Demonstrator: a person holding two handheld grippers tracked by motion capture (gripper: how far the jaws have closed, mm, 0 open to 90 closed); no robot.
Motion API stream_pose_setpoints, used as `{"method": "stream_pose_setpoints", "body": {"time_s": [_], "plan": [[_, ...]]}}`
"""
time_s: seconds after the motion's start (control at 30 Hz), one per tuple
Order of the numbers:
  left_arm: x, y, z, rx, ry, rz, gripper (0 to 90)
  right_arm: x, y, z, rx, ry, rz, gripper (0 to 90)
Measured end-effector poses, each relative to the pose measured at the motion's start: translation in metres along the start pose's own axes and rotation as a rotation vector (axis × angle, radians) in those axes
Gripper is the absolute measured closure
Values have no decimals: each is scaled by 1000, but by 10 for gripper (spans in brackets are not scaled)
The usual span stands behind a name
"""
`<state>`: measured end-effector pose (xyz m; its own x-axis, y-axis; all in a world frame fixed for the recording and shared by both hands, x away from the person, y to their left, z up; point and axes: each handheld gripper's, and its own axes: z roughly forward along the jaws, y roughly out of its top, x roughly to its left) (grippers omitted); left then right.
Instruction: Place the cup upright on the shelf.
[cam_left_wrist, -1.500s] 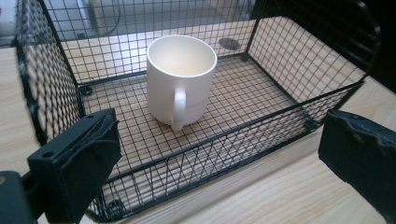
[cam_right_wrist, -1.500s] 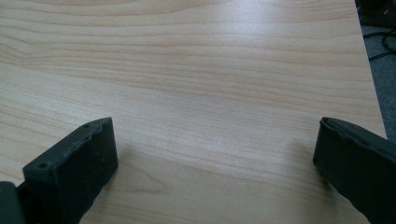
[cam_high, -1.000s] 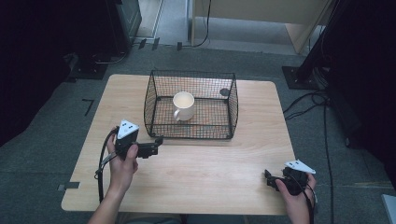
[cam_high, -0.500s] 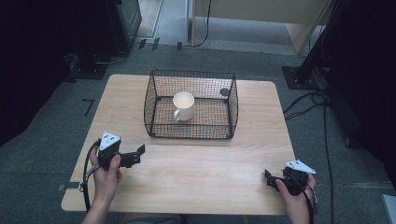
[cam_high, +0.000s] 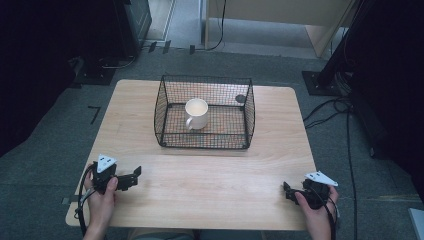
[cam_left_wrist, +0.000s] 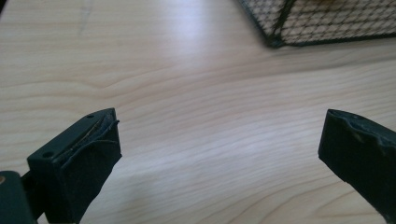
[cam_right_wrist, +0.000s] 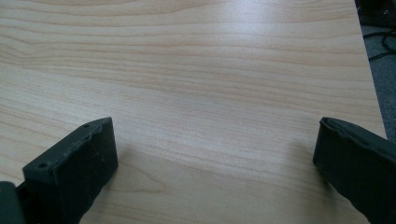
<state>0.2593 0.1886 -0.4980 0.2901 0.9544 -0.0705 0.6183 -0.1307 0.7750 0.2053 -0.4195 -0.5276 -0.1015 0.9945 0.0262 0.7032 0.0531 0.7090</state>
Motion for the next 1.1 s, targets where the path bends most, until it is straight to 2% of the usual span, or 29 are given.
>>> {"method": "stream_pose_setpoints", "body": {"time_s": [0.17, 0.3, 0.37, 0.67, 0.77, 0.9, 0.97, 1.1], "plan": [[11, -14, 1, 37, 48, 12, 0, 0, 0, 0, 0, 0, 0, 0], [17, -20, 1, 66, 59, 24, 0, 0, 0, 0, 0, 0, 0, 0], [20, -22, 0, 73, 59, 24, 0, 0, 0, 0, 0, 0, 0, 0], [33, -28, -6, 117, 115, 69, 0, 0, 0, 0, 0, 0, 0, 0], [39, -30, -7, 137, 79, 44, 0, 0, 0, 0, 0, 0, 0, 0], [38, -31, -8, 135, 76, 44, 0, 0, 0, 0, 0, 0, 0, 0], [35, -31, -8, 135, 82, 39, 0, 0, 0, 0, 0, 0, 0, 0], [27, -30, -6, 133, 120, 3, 0, 0, 0, 0, 0, 0, 0, 0]]}}
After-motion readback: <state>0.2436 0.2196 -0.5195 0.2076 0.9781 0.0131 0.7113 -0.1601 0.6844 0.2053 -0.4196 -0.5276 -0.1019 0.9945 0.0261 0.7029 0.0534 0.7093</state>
